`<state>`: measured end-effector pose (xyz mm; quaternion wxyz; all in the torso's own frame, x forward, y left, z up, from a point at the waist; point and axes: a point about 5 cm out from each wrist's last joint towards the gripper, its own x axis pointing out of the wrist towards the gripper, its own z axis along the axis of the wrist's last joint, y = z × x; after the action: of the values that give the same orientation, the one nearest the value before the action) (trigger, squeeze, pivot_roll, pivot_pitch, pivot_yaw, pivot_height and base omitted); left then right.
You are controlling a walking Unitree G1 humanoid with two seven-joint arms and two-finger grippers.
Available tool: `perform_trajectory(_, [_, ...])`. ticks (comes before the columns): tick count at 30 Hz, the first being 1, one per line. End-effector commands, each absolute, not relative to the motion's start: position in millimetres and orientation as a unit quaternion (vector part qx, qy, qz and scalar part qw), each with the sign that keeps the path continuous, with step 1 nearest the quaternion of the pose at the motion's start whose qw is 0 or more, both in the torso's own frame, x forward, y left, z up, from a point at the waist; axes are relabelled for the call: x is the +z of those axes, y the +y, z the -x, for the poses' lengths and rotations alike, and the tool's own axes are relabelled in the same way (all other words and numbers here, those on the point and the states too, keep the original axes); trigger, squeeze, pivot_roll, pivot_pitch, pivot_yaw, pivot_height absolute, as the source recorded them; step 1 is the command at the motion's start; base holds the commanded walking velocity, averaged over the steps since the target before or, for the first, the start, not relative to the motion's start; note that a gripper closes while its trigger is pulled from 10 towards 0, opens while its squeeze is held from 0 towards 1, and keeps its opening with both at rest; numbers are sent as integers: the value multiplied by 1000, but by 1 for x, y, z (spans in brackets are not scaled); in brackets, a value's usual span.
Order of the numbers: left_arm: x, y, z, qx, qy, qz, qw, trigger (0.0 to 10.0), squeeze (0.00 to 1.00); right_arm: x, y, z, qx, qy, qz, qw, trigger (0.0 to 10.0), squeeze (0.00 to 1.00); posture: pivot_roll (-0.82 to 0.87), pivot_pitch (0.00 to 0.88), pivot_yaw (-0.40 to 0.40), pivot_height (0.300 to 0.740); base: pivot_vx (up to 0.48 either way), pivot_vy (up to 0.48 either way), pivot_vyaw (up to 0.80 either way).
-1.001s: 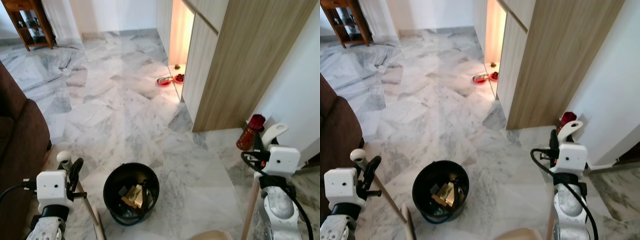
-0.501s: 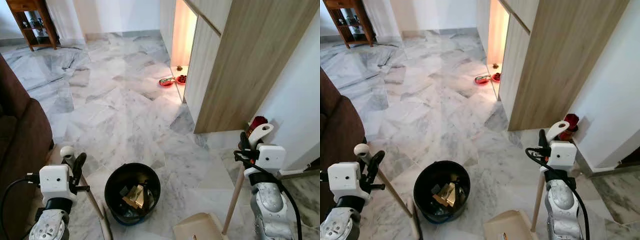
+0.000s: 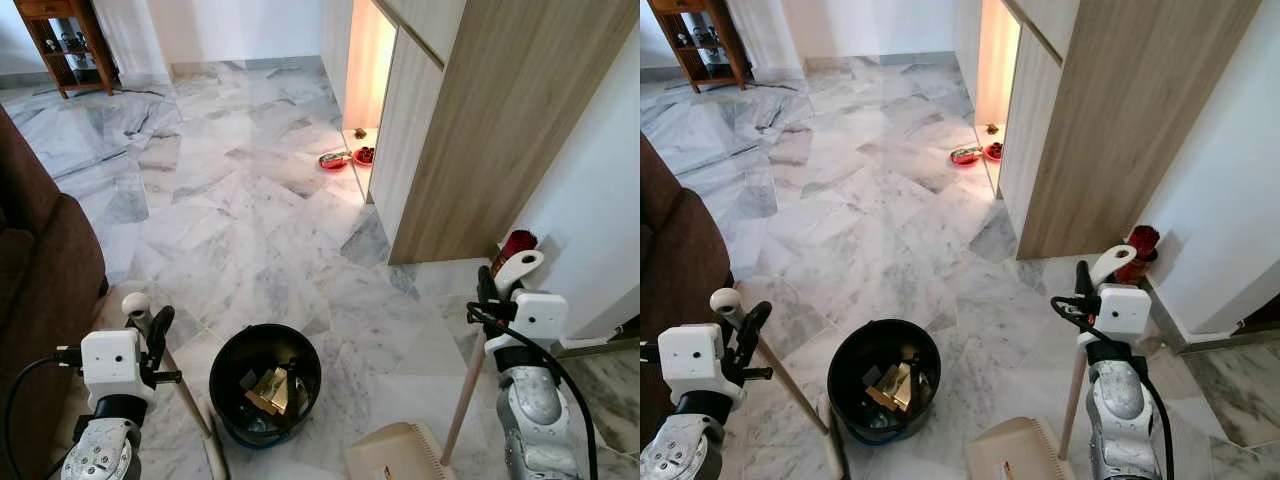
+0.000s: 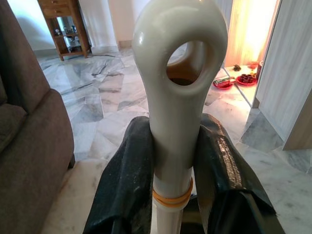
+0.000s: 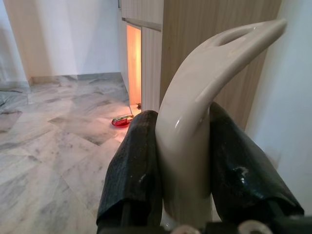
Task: Sweep floor
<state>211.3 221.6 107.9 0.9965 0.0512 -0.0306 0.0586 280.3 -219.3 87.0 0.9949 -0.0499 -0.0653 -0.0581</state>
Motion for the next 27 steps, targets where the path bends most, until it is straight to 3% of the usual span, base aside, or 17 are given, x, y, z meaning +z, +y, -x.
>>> perform_trajectory(1, [113, 221, -212, 60, -49, -47, 996, 10000, 0, 93, -217, -285, -59, -82, 29, 994, 10000, 0, 16, 128, 2, 740, 0, 0, 0])
perform_trajectory(14, [112, 218, -210, 60, -48, -43, 996, 10000, 0, 92, -211, -285, -44, -81, 23, 995, 10000, 0, 15, 121, -2, 740, 0, 0, 0])
perform_trajectory(27, [112, 218, -210, 58, -50, -43, 996, 10000, 0, 92, -209, -288, -33, -81, 21, 996, 10000, 0, 28, 90, -2, 740, -252, 0, 0])
